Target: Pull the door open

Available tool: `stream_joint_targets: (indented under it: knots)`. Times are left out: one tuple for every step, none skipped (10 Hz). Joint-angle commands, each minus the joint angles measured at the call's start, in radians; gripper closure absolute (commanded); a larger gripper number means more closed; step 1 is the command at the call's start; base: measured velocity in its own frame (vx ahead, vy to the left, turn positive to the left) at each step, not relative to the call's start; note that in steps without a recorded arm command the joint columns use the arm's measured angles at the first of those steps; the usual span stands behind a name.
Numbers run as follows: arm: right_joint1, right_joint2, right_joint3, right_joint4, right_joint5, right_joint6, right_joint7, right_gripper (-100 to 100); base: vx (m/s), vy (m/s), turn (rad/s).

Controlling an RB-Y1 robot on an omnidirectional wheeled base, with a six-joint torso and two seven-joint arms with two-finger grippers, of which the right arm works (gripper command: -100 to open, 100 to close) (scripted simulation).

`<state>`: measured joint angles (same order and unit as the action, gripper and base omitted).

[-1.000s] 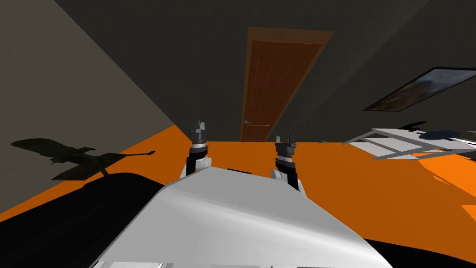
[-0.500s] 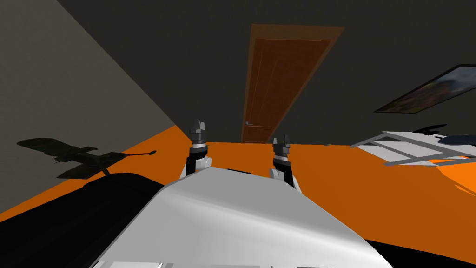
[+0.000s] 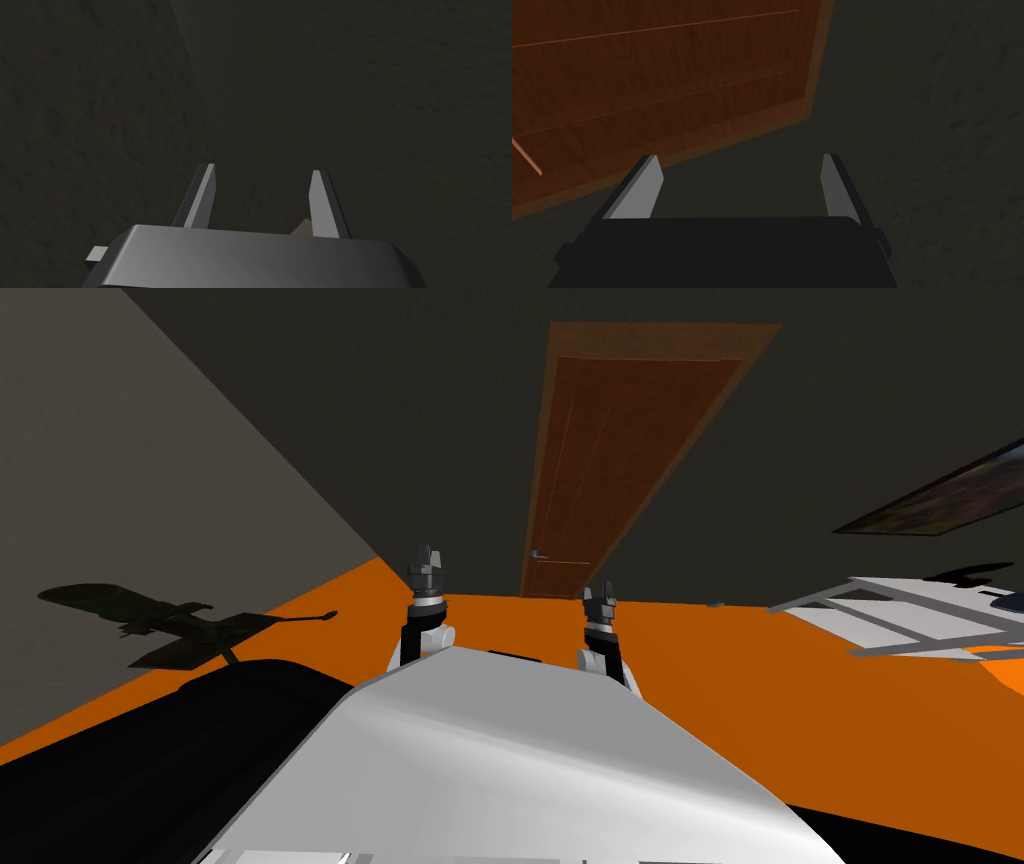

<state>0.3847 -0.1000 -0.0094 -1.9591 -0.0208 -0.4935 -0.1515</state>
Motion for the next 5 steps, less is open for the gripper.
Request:
stream_joint_targets:
  knots:
    - [-0.013, -0.002, 0.0, 0.046, 0.0, -0.016, 0.001, -100, 0.089, 0.002, 0.047]
    - [-0.022, -0.005, -0.001, 0.072, -0.001, -0.023, 0.001, -100, 0.103, 0.022, 0.043]
    - [-0.031, -0.007, -0.002, 0.099, -0.001, -0.029, 0.001, -100, 0.106, 0.031, 0.048]
    - [-0.04, -0.01, -0.003, 0.125, -0.002, -0.036, 0.001, -100, 0.1, 0.011, 0.044]
    - [-0.049, -0.012, -0.005, 0.152, -0.003, -0.042, 0.001, -100, 0.099, 0.008, 0.047]
